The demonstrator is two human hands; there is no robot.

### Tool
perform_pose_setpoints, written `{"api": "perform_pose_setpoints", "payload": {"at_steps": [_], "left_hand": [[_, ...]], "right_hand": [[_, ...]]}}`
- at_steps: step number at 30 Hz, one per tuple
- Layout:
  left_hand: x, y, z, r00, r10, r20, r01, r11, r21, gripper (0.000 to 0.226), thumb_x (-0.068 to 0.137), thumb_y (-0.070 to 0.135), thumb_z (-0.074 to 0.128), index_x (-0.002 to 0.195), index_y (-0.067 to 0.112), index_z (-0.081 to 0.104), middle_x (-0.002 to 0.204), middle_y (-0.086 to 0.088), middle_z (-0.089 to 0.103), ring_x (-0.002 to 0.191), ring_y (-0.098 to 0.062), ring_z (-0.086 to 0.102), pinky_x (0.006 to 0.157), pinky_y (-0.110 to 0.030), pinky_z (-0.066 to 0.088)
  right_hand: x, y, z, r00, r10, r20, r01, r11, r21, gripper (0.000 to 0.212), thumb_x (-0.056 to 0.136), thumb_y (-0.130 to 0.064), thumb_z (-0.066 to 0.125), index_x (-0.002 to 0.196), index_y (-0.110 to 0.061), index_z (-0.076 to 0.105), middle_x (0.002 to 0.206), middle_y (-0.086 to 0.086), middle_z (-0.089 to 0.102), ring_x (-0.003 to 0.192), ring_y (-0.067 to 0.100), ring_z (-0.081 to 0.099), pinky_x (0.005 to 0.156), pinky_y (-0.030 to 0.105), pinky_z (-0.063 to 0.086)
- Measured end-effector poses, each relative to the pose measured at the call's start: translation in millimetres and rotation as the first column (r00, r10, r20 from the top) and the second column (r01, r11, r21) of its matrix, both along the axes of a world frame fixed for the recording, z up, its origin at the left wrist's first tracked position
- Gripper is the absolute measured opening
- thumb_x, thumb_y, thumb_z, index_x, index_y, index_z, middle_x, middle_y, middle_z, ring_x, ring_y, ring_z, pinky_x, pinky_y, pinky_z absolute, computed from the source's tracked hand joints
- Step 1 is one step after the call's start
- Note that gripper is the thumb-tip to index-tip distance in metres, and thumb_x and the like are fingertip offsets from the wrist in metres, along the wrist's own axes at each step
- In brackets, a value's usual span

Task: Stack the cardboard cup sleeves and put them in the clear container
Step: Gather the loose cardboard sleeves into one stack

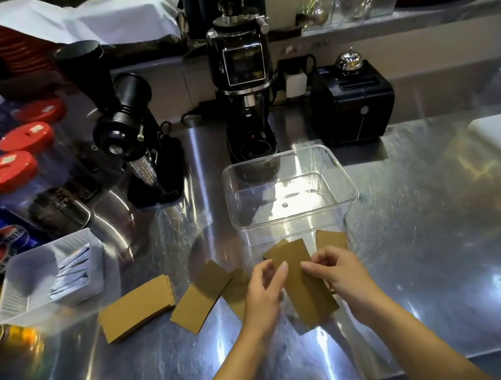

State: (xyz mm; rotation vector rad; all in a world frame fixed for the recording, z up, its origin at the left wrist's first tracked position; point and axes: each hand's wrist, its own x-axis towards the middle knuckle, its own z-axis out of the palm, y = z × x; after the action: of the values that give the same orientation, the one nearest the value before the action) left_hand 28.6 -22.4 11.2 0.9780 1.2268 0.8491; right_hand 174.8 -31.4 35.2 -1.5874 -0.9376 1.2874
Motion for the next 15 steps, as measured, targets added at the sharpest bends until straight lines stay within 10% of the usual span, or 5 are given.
{"api": "perform_pose_setpoints", "payload": {"at_steps": [6,9,15], "left_hand": [[2.4,0.6,2.1,0.819,0.050,0.571,0.238,0.877,-0.418,0.043,0.079,0.028,0.065,0.111,0.000,0.064,0.105,-0.022,0.069,0.095,-0.033,0.066,0.090,-0.050,0.052],[2.6,-0.1,-2.2,0.726,0.160,0.669,0.252,0.843,-0.475,0.042,0.081,0.024,0.055,0.118,0.003,0.061,0.112,-0.023,0.066,0.099,-0.035,0.064,0.092,-0.053,0.049],[0.9,5.4,-3.5,0.670,0.263,0.694,0.169,0.857,-0.487,0.034,0.094,0.023,0.039,0.125,0.021,0.054,0.110,-0.025,0.068,0.091,-0.035,0.068,0.093,-0.056,0.047]], "right_hand": [[-7.2,-11.2,-1.1,0.983,0.097,-0.153,-0.112,0.989,-0.093,0.022,0.079,-0.009,0.069,0.067,-0.012,0.051,0.070,0.000,0.057,0.057,0.008,0.051,0.049,0.020,0.034],[-3.2,-12.4,-10.5,0.992,0.108,-0.065,-0.114,0.987,-0.110,0.031,0.078,-0.008,0.070,0.059,-0.015,0.046,0.087,-0.003,0.061,0.053,-0.004,0.053,0.041,0.014,0.033],[8.7,-9.9,-24.3,0.997,0.003,0.077,0.005,0.994,-0.108,0.035,0.079,-0.025,0.068,0.054,-0.019,0.045,0.055,0.003,0.052,0.047,0.013,0.046,0.043,0.023,0.034]]}}
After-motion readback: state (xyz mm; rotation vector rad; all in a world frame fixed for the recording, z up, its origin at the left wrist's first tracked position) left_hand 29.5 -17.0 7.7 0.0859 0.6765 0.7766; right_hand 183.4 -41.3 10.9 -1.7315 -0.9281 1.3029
